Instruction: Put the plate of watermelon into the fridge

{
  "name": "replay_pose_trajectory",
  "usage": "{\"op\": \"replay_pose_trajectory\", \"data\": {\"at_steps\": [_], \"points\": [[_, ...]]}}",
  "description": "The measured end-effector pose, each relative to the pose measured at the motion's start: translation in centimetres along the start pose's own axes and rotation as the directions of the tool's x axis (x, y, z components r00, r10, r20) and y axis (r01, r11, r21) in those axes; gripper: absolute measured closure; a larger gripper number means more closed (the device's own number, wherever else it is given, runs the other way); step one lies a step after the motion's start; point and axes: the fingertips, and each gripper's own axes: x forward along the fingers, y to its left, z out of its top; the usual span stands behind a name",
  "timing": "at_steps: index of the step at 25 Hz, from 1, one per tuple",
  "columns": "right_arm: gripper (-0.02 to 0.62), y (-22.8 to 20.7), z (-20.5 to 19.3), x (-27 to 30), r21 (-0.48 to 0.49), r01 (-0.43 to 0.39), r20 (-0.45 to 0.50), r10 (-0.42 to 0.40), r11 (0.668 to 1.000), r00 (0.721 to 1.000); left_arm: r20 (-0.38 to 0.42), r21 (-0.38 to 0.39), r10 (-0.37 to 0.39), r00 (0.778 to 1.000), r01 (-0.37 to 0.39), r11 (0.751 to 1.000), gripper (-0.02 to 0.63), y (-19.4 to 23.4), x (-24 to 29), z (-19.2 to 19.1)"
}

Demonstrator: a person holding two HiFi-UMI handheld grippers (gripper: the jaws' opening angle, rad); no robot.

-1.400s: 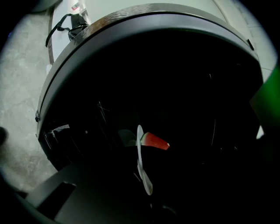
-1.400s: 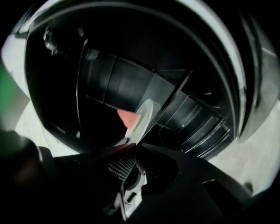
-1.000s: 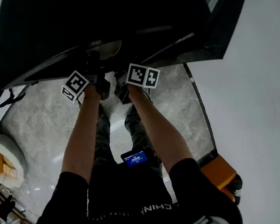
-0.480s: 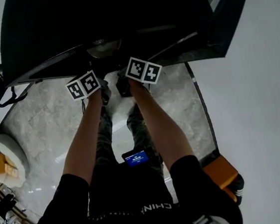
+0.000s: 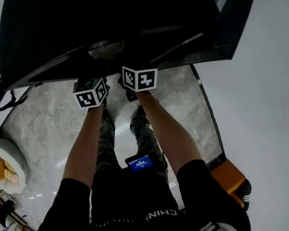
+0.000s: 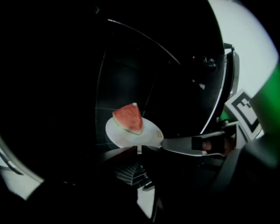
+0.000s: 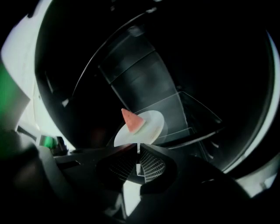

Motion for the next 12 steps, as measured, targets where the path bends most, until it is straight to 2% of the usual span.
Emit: {"op": "replay_pose_trajectory", "data": {"at_steps": [5, 12], "points": [[0.568, 0.4, 0.2, 0.8, -0.133, 0.025, -0.037, -0.03, 0.991, 0.999, -0.025, 0.045, 0.01, 1.0, -0.009, 0.999, 0.571, 0.7, 0.6, 0.3], [0.568, -1.0, 1.9, 2.0, -0.135, 0.058, -0.032, -0.063, 0.989, 0.997, -0.05, 0.05, -0.032, 0.998, 0.035, 0.998, 0.584, 0.3, 2.7, 1.4]]}}
